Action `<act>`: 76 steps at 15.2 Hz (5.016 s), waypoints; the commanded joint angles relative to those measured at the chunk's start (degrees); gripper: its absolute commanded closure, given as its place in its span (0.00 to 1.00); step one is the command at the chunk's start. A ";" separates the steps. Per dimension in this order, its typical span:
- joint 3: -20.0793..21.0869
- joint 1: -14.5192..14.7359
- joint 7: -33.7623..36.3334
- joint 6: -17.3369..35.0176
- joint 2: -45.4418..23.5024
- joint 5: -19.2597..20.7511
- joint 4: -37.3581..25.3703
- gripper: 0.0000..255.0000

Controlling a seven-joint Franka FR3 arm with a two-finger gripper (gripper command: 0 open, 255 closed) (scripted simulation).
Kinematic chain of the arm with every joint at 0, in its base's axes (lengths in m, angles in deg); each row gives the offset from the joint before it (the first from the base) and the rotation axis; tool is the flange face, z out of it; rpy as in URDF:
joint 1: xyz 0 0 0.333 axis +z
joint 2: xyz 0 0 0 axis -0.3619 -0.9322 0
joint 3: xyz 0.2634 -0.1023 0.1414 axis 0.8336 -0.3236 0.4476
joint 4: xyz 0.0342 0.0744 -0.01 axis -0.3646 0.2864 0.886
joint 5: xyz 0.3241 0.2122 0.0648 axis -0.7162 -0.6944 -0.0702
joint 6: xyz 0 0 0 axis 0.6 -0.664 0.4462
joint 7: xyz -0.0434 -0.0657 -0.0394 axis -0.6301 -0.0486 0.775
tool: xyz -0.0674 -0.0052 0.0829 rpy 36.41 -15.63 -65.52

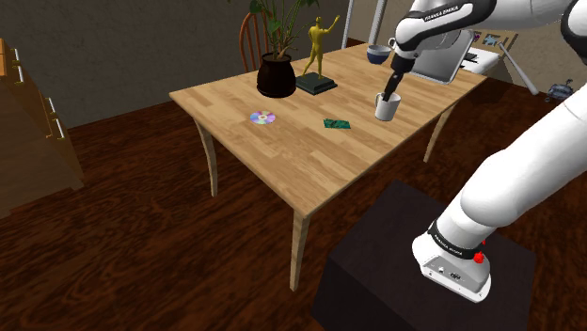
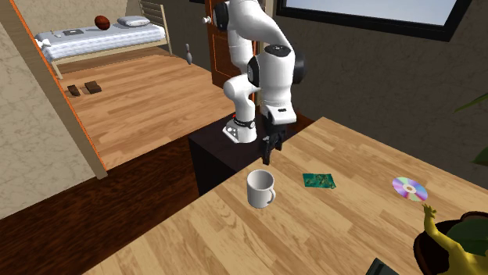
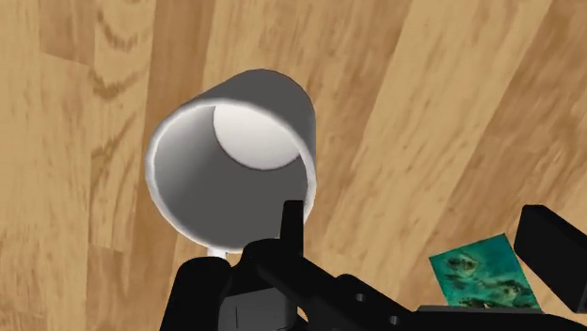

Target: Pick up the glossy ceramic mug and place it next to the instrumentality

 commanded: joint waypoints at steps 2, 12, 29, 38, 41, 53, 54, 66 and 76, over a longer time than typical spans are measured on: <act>-3.11 -0.35 -5.80 1.99 -6.90 -3.82 -3.76 0.00; -3.68 -0.68 -8.54 7.80 -11.68 -7.12 -1.90 0.00; -3.66 -0.66 -8.30 7.05 -11.25 -6.79 -2.29 1.00; -3.33 -0.51 -6.66 0.25 -8.03 -4.57 -6.39 1.00; -3.18 -0.46 -6.28 -2.02 -7.21 -4.08 -7.98 1.00; -2.62 -0.28 -5.44 -11.17 -5.25 -3.04 -15.44 1.00; -2.58 -0.26 -5.41 -11.93 -5.18 -3.01 -16.14 1.00; 1.60 2.83 1.74 -17.08 -4.61 -2.47 -20.59 1.00; 8.56 8.65 14.27 -17.77 -8.31 -3.32 -24.21 1.00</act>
